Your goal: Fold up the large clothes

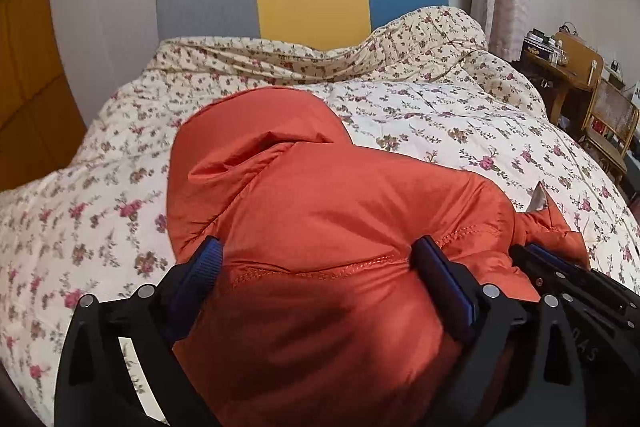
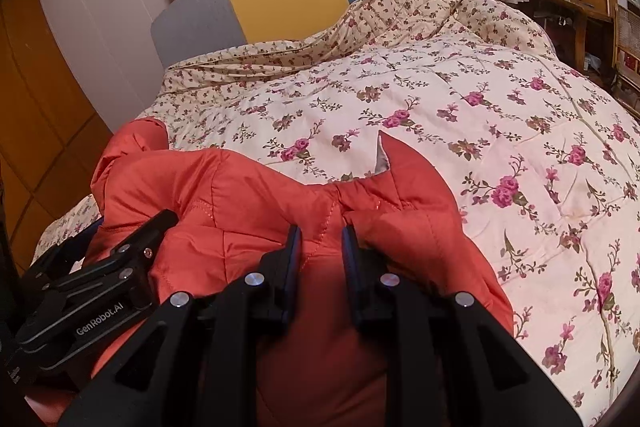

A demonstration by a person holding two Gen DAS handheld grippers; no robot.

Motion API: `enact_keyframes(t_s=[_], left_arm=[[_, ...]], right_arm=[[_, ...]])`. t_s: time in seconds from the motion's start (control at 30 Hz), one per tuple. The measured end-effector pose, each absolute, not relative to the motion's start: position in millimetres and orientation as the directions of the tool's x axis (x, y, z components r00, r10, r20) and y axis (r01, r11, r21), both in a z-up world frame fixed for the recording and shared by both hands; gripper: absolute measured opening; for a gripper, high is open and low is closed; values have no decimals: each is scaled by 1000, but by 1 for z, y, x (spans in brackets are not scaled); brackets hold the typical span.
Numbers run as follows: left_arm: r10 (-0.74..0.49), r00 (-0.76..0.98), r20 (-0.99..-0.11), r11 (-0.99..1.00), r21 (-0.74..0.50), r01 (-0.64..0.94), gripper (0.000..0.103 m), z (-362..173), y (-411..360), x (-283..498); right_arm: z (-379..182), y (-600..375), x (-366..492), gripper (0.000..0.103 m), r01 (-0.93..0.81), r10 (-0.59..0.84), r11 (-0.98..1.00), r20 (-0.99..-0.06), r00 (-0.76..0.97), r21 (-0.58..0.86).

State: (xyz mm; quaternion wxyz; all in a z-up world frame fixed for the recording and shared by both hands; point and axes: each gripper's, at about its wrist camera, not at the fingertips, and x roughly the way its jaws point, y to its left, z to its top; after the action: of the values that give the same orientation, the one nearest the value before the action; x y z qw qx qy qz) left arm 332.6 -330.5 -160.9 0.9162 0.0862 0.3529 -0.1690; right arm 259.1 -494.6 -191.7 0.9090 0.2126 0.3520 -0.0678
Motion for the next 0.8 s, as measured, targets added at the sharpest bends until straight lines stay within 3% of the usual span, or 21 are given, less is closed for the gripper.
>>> enact_keyframes(t_s=[0.23,0.33,0.43,0.53,0.7,0.8], left_arm=[[-240,696,-677,929,47,366,97,-161,-331,331],[-237,697,-677,931,47,363,99,-152,-326,324],[-303,647,-699,925,-54,375,99,-133,-311,318],[-326,683,-654,936,-122,329,99,-109,-302,322],[-225,681,-697,955,-21,295,99,-106,-328,352],[-159,661,-733,922,128,364,100,-135,-351,361]], right_arm=[[-191,-496,258,20,265,34,897,-654,755,353],[-183,-501,249,26,236,65,892,-625,778,386],[-162,-504,244,31,221,65,900,-617,784,375],[-136,-503,249,31,199,41,923,-598,800,330],[-148,-505,281,32,226,-7,947,-686,728,230],[-172,-515,288,33,245,31,926,-706,707,286]])
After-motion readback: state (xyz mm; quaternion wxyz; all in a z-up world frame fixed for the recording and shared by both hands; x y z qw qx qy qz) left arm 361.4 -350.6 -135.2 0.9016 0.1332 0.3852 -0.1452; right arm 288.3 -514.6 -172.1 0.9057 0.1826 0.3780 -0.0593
